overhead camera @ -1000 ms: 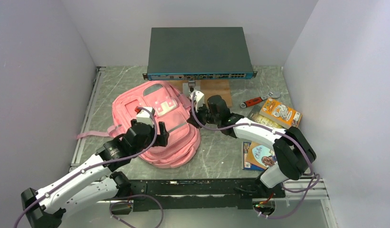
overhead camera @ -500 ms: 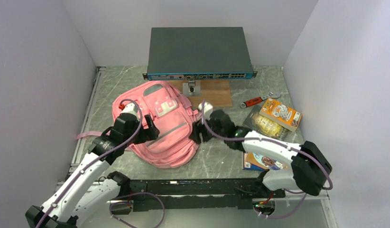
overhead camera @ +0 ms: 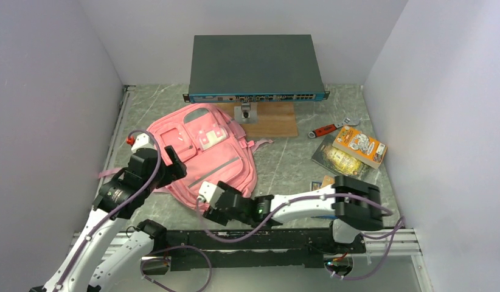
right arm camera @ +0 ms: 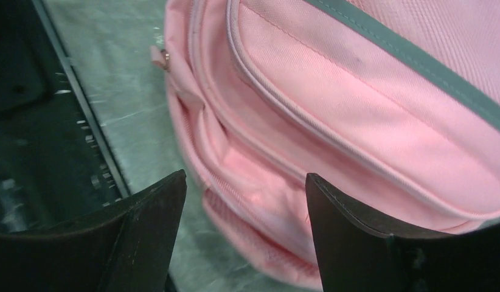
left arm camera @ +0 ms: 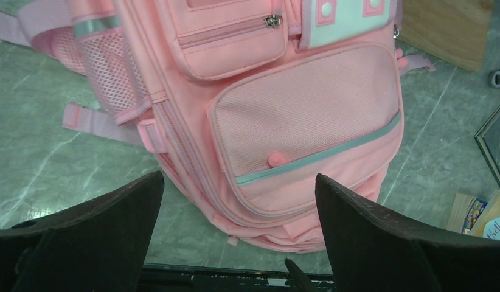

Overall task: Pack the student bag
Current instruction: Zip the student bag at the center of the board.

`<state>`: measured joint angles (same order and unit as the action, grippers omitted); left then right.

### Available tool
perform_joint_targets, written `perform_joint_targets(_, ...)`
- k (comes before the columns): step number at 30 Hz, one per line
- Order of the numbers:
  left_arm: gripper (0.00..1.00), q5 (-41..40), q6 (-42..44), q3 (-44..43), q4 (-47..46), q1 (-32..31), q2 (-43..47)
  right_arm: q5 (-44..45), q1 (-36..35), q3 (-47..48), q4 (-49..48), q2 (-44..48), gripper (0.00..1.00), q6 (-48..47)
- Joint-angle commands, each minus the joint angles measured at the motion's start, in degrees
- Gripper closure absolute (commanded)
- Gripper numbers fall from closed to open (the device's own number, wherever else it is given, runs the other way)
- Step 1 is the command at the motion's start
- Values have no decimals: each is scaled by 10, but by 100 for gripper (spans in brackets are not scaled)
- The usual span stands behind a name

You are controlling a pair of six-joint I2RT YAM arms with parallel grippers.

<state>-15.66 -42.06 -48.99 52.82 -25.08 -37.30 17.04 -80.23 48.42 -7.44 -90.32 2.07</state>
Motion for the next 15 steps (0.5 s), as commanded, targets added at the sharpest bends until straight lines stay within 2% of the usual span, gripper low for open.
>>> perform_joint_targets(1, 0, -28, -10, -29, 42, 3, -8, 143, -21, 59, -7, -80, 25, -118)
perform_joint_targets(5, 0, -35, 7, -27, 37, 4, -6, 165, -19, 89, 1, -116, 23, -102)
perform_joint_targets(7, 0, -32, 8, -22, 34, 4, -3, 148, -11, 95, 8, -127, 25, -80)
perform_joint_targets(8, 0, -29, 6, -18, 33, 4, -3, 148, -9, 95, 8, -132, 30, -67)
perform_joint_targets(9, 0, -25, 5, -14, 29, 4, -3, 152, -8, 95, 9, -136, 38, -56)
perform_joint_targets(11, 0, -8, 4, -5, 20, 4, -5, 163, -8, 90, 12, -134, 62, -35)
perform_joint_targets(12, 0, 0, 3, -2, 19, 4, -6, 166, -8, 85, 10, -126, 70, -26)
perform_joint_targets(15, 2, 28, 0, 12, 5, 4, -12, 146, -4, 61, -8, -76, 84, 4)
